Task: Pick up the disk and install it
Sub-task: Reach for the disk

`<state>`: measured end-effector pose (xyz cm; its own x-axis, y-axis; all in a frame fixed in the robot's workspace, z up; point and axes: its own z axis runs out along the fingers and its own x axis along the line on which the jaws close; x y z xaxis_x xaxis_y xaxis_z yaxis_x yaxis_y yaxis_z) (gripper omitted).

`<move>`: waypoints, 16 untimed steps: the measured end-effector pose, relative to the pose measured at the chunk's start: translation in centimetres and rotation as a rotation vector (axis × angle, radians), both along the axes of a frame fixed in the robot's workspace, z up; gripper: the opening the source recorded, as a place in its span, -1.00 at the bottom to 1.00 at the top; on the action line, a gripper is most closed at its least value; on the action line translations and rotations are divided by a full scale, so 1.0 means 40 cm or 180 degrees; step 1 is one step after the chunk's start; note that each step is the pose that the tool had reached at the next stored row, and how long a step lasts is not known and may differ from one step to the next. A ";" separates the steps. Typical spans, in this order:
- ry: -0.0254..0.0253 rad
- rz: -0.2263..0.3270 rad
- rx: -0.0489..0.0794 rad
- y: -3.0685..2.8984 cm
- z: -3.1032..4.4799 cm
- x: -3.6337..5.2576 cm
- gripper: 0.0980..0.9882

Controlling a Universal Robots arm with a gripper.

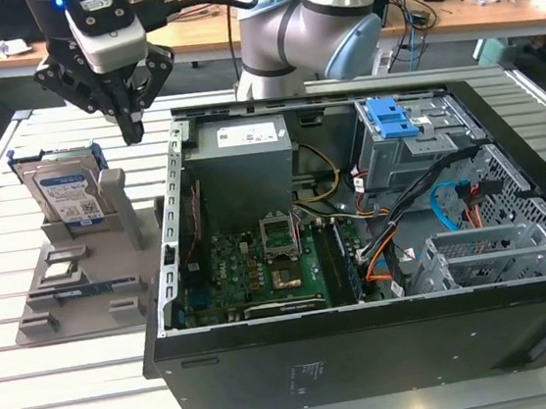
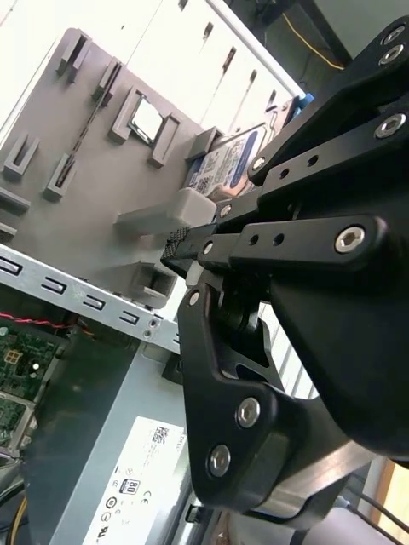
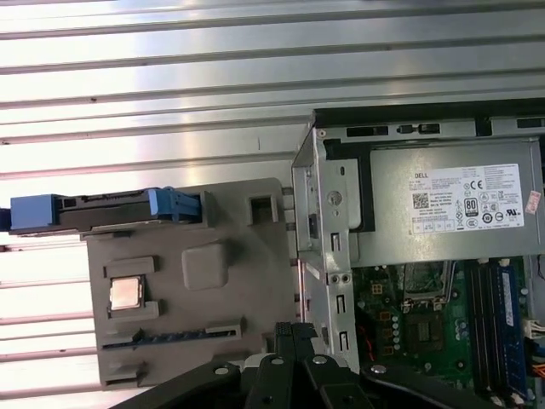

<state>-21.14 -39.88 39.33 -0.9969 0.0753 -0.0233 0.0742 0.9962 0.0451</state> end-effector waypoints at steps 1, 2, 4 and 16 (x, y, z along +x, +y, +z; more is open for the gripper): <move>0.0000 0.0000 0.0000 0.000 0.000 -0.005 -0.98; 0.0000 0.0000 0.0000 0.000 0.000 -0.021 -0.98; 0.0000 0.0000 0.0000 0.000 0.000 -0.026 -0.98; 0.0000 0.0000 0.0000 0.000 0.000 -0.058 -0.98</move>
